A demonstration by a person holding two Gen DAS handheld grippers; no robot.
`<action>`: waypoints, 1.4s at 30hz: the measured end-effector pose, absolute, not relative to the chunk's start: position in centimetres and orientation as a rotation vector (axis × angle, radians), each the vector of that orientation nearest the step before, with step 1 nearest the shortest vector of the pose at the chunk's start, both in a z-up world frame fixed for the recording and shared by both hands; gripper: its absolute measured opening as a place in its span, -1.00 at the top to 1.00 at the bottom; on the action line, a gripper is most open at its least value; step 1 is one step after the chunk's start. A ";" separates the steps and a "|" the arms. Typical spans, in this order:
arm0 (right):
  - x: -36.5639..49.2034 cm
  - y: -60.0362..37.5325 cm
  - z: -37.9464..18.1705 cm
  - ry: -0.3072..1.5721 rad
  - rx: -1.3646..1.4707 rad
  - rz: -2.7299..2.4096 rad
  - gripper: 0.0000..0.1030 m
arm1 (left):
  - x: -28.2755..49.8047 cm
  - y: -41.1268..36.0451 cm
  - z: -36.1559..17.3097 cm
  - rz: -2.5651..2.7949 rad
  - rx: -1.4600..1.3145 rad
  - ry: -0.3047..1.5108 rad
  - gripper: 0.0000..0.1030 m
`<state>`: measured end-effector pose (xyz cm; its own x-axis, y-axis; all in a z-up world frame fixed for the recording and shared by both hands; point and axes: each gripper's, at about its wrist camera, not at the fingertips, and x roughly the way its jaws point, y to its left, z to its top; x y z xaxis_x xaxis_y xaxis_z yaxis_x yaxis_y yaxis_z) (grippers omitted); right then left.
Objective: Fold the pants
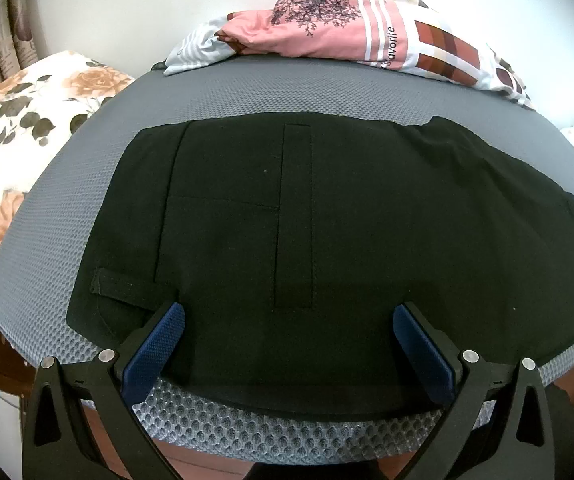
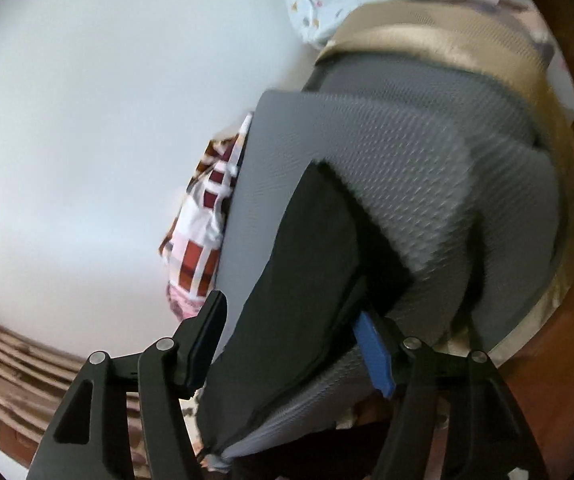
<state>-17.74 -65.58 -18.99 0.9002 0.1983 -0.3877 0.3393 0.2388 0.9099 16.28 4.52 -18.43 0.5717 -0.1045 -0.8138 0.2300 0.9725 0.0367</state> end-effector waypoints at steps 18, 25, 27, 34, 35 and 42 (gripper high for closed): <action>-21.5 -67.4 -18.8 0.425 1.365 -0.253 -0.31 | 16.1 4.5 -18.4 -0.199 0.146 0.939 -1.00; -19.9 -66.4 -19.1 0.436 1.398 -0.162 -0.32 | 16.1 4.5 -18.4 -0.199 0.147 0.939 -1.00; -19.4 -66.1 -19.0 0.430 1.404 -0.137 -0.34 | 16.1 4.5 -18.4 -0.199 0.147 0.939 -1.00; -20.6 -67.3 -17.6 0.404 1.320 -0.235 -0.37 | 16.1 4.5 -18.4 -0.199 0.147 0.938 -1.00; -20.6 -67.7 -17.7 0.410 1.324 -0.238 -0.37 | 16.1 4.5 -18.4 -0.198 0.146 0.938 -1.00; -19.6 -67.5 -19.2 0.485 1.325 -0.203 -0.41 | 16.1 4.6 -18.5 -0.199 0.146 0.938 -1.00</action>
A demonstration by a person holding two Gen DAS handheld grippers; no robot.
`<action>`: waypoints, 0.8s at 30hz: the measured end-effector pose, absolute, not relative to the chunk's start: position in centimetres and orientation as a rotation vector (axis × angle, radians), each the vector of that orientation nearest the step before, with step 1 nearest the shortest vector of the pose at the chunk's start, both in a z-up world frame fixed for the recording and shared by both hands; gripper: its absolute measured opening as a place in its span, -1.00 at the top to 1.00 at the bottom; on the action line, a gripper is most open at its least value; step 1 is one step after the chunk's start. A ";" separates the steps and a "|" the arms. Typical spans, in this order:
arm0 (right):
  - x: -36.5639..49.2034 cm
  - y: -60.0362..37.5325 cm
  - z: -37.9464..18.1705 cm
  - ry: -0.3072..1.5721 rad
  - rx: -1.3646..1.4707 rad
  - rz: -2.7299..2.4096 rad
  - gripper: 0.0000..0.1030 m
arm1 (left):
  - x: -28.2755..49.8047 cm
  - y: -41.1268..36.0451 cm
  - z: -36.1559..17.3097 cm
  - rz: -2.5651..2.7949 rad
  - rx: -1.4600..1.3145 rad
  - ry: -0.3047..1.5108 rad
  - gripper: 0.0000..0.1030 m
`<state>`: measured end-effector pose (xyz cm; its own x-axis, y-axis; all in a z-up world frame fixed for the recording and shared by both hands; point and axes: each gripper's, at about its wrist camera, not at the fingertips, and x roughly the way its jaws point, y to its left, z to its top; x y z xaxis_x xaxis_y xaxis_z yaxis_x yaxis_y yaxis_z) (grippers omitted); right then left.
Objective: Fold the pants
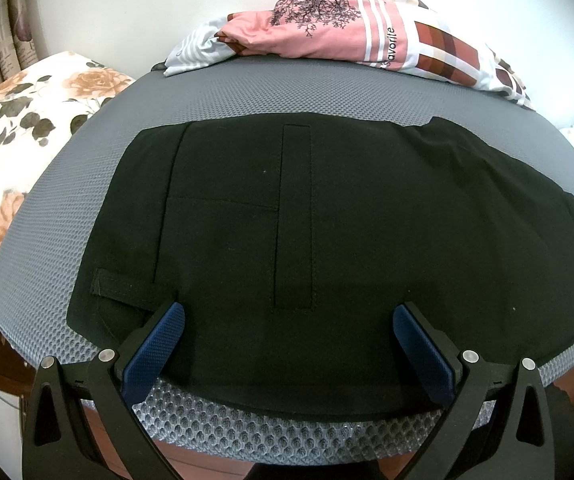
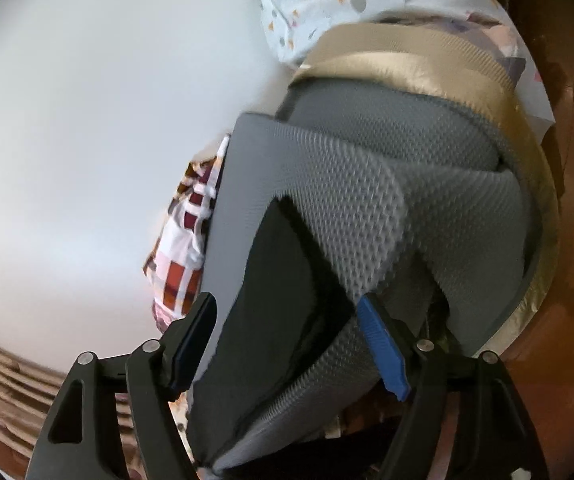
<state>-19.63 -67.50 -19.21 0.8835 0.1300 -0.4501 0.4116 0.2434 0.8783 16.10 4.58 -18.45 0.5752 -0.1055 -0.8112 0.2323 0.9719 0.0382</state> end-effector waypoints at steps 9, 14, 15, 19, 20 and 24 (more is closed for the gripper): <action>-18.6 -66.1 -18.6 0.466 1.339 -0.113 -0.51 | 16.1 4.7 -18.5 -0.200 0.148 0.937 -1.00; -18.3 -66.2 -19.2 0.477 1.344 -0.125 -0.51 | 16.1 4.6 -18.5 -0.201 0.149 0.937 -1.00; -18.3 -66.1 -19.2 0.477 1.344 -0.126 -0.53 | 16.1 4.6 -18.5 -0.199 0.148 0.937 -1.00; -16.7 -65.1 -18.8 0.511 1.291 -0.120 -0.51 | 16.1 4.6 -18.5 -0.199 0.148 0.937 -1.00; -16.0 -64.8 -18.6 0.516 1.272 -0.122 -0.50 | 16.1 4.6 -18.5 -0.199 0.149 0.937 -1.00; -13.9 -63.6 -18.2 0.536 1.183 -0.170 -0.33 | 16.1 4.7 -18.5 -0.200 0.149 0.937 -1.00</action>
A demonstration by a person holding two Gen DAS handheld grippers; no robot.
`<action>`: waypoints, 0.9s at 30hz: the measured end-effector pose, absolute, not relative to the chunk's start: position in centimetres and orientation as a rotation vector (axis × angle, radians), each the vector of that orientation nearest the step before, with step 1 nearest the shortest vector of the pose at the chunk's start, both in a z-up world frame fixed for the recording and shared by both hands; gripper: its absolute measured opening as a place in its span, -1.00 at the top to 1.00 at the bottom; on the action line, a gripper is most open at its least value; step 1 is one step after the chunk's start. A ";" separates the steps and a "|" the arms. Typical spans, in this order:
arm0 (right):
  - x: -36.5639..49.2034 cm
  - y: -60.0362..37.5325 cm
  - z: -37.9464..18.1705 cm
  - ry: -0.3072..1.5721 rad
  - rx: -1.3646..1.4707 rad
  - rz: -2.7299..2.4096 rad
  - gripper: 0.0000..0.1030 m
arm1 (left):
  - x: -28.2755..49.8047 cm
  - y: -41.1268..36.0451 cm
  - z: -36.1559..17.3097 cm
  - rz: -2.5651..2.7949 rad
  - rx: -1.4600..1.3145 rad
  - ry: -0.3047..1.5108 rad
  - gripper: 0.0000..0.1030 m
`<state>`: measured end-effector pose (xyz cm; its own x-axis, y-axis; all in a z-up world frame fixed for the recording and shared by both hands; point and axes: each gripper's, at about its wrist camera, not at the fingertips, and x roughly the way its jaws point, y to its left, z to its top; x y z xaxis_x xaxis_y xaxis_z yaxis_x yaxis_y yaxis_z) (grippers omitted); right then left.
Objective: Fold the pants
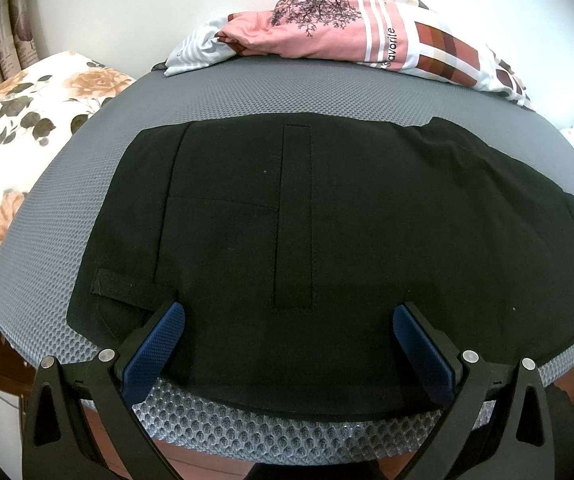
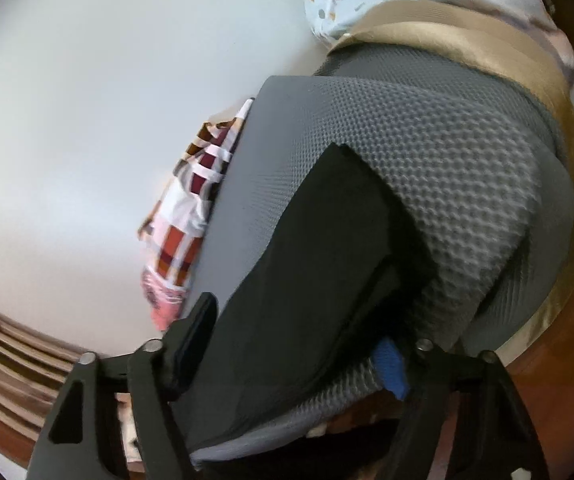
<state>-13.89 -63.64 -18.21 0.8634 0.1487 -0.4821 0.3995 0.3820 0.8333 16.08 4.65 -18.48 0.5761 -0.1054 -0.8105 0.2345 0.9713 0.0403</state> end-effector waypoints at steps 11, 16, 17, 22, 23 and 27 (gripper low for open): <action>-12.1 -62.2 -16.2 0.653 1.028 -0.228 0.76 | 16.1 4.6 -18.5 -0.198 0.152 0.935 -1.00; -8.6 -58.4 -11.2 0.630 0.945 -0.120 0.76 | 16.1 4.8 -18.5 -0.199 0.151 0.935 -1.00; -8.0 -57.4 -10.2 0.627 0.929 -0.092 0.76 | 16.1 4.8 -18.4 -0.199 0.151 0.934 -1.00; -3.1 -50.6 -7.4 0.641 0.877 0.080 0.76 | 16.1 4.9 -18.3 -0.200 0.153 0.933 -1.00; -2.1 -49.3 -7.2 0.648 0.870 0.108 0.76 | 16.2 4.9 -18.3 -0.201 0.153 0.932 -1.00; 1.9 -43.6 -7.7 0.699 0.849 0.204 0.76 | 16.1 4.9 -18.2 -0.199 0.157 0.931 -1.00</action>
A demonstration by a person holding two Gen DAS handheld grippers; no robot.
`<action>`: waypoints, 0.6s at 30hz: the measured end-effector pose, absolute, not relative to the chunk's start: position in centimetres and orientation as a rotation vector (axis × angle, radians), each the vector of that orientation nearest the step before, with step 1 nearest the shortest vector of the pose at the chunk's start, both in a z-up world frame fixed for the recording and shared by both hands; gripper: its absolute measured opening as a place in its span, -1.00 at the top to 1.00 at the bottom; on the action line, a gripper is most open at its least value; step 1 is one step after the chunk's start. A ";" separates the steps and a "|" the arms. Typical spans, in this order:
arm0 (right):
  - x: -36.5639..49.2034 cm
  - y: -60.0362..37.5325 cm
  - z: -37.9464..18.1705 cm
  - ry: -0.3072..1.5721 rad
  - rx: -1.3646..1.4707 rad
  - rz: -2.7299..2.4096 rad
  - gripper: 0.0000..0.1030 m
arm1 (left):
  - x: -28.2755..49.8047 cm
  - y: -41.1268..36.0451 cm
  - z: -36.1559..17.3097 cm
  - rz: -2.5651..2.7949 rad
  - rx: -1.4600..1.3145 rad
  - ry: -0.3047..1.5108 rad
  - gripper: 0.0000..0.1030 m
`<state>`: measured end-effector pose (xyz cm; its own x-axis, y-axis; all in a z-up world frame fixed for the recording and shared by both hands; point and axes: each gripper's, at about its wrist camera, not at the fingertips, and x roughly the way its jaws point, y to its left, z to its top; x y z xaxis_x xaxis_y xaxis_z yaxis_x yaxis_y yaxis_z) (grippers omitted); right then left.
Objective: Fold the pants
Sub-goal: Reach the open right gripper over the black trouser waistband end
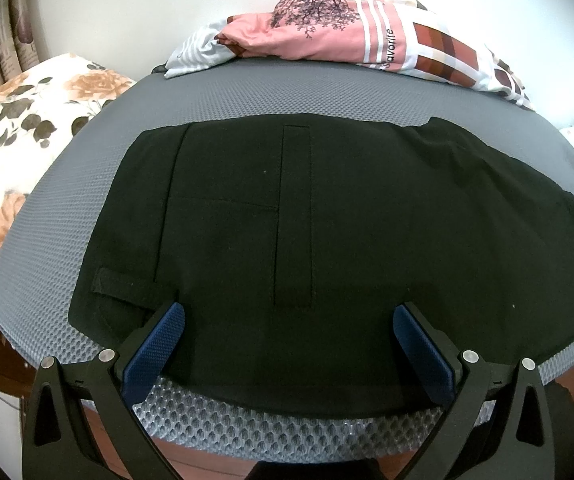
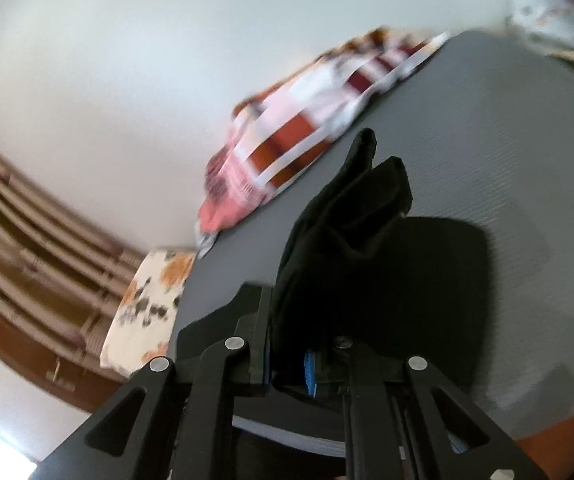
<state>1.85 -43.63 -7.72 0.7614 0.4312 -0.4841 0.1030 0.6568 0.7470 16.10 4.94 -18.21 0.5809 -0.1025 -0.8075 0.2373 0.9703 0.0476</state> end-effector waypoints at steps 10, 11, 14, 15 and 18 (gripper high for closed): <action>6.5 -32.6 -12.4 0.915 0.722 0.311 0.76 | 15.8 4.9 -18.2 -0.209 0.161 0.926 -1.00; 6.7 -31.9 -12.7 0.930 0.701 0.315 0.76 | 15.8 4.9 -18.2 -0.209 0.161 0.926 -1.00; 7.0 -29.6 -13.4 0.964 0.625 0.315 0.76 | 15.8 4.9 -18.2 -0.208 0.161 0.926 -1.00; 7.1 -29.1 -13.6 0.972 0.610 0.317 0.76 | 15.7 4.9 -18.2 -0.207 0.161 0.926 -1.00; 7.6 -27.6 -14.1 0.991 0.548 0.310 0.75 | 15.8 4.9 -18.2 -0.207 0.161 0.925 -1.00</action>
